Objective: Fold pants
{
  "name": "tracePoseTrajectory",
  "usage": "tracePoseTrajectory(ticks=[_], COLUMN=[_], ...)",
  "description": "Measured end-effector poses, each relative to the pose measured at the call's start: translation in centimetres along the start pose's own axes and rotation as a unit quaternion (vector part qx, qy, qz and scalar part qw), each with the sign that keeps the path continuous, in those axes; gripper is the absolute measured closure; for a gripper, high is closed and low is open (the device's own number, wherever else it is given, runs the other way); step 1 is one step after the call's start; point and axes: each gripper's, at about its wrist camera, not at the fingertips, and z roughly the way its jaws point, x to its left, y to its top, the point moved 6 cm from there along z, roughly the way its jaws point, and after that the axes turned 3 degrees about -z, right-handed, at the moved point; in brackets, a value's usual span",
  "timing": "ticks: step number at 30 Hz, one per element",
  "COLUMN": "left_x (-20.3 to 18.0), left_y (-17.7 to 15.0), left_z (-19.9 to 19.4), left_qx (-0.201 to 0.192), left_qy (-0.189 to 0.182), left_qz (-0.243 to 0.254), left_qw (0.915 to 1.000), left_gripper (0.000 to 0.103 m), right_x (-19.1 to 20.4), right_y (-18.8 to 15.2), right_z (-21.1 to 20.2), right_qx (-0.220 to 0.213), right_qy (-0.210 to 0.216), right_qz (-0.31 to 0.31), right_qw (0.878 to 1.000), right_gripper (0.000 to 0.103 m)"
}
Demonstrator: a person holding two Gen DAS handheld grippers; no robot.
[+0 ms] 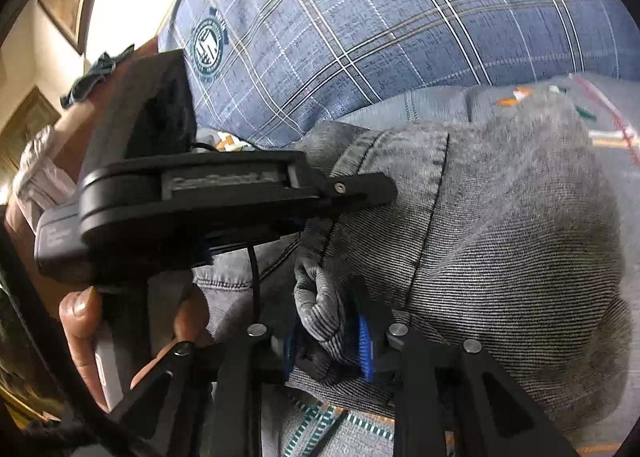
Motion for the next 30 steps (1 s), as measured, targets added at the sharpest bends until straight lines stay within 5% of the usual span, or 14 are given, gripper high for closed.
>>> tracePoseTrajectory(ticks=[1, 4, 5, 11, 16, 22, 25, 30], left_x=[-0.1, -0.6, -0.9, -1.6, -0.2, -0.5, 0.7, 2.0], left_y=[0.1, 0.1, 0.1, -1.7, -3.3, -4.3, -4.2, -3.9], left_z=[-0.8, -3.9, -5.5, -9.5, -10.9, -11.7, -11.6, -11.1], left_qx=[-0.014, -0.078, -0.116, -0.2, -0.212, -0.229, -0.234, -0.206], left_qy=[0.003, 0.051, 0.088, 0.225, 0.167, 0.213, 0.266, 0.255], left_qz=[0.003, 0.048, 0.073, 0.169, 0.114, 0.123, 0.112, 0.094], left_qw=[0.9999, 0.9945, 0.9866, 0.9384, 0.956, 0.9418, 0.9284, 0.94], left_gripper=[0.08, 0.051, 0.043, 0.042, 0.042, 0.041, 0.031, 0.031], right_x=[0.3, 1.1, 1.2, 0.4, -0.1, 0.0, 0.2, -0.1], right_y=[0.1, 1.0, 1.1, 0.8, 0.8, 0.5, 0.1, -0.3], right_z=[-0.5, -2.9, -3.6, -6.1, -6.0, -5.5, -5.1, -3.9], right_qx=[-0.003, -0.036, -0.045, -0.062, -0.058, -0.05, -0.044, -0.032], right_qy=[0.002, -0.007, -0.013, -0.009, -0.008, -0.018, -0.022, -0.04], right_qz=[-0.003, -0.013, -0.017, 0.004, 0.021, 0.014, 0.007, -0.002], right_qw=[1.0, 0.999, 0.999, 0.998, 0.998, 0.998, 0.999, 0.999], right_gripper=[0.062, 0.029, 0.029, 0.029, 0.029, 0.029, 0.029, 0.029])
